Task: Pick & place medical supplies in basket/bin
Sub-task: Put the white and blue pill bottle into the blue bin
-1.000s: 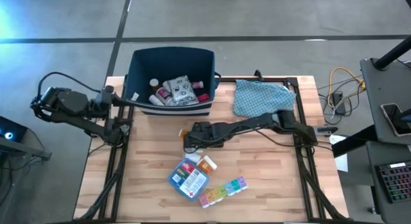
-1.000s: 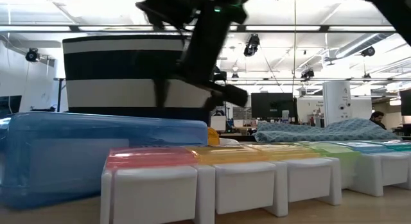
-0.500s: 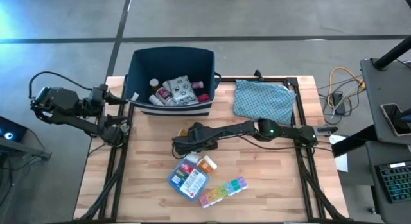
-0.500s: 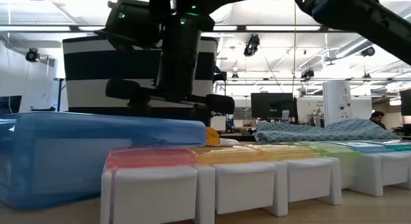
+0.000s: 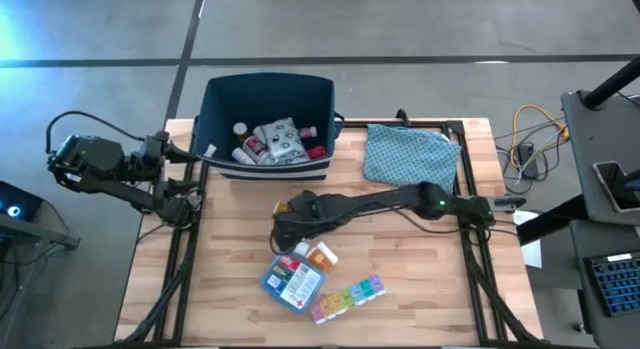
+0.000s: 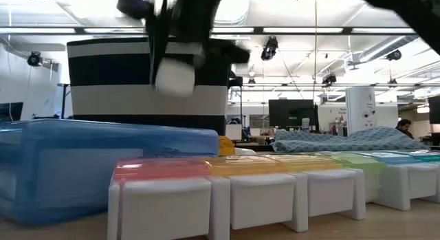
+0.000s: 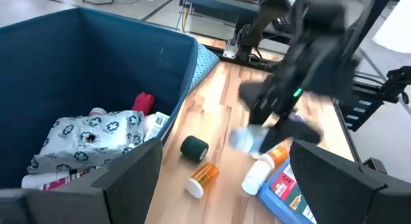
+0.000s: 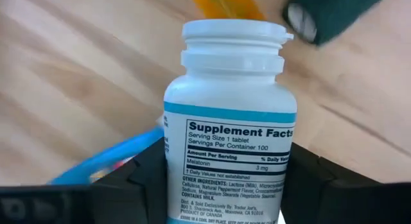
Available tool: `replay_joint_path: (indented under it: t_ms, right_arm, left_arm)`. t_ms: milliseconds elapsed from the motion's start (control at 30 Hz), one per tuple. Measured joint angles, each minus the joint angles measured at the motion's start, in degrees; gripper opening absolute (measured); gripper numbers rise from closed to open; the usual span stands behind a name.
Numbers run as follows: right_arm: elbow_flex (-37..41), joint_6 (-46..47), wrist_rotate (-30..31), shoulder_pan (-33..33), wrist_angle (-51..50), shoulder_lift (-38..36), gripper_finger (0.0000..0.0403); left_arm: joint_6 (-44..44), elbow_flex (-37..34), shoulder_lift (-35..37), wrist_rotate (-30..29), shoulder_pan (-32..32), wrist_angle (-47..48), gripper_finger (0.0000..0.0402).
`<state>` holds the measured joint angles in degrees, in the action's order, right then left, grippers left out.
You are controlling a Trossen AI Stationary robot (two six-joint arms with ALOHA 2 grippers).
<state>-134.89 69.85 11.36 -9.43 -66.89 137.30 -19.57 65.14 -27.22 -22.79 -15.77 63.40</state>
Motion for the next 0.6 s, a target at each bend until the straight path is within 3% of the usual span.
replay_joint_path:
  t_ms: [200,333,433,600]
  right_arm:
    - [-0.1,-3.2,13.5,-1.7,4.5,-11.0,0.0209]
    - [-0.2,-8.6,24.2,1.1,8.9,-16.2,0.0209]
    - [-0.2,-14.0,20.5,7.6,10.3,-18.4,0.021]
    - [-0.1,-26.3,6.2,19.6,12.4,-18.3,0.0235]
  left_arm:
    - [-0.1,-1.7,-0.2,0.0,0.0,-1.4,0.0319]
    - [-2.0,-3.5,-0.2,0.0,0.0,-1.9,0.0319]
    - [-3.8,-5.1,-0.2,0.1,0.0,-3.0,0.0319]
    - [-6.8,-8.5,-1.5,0.1,0.0,-9.2,0.0319]
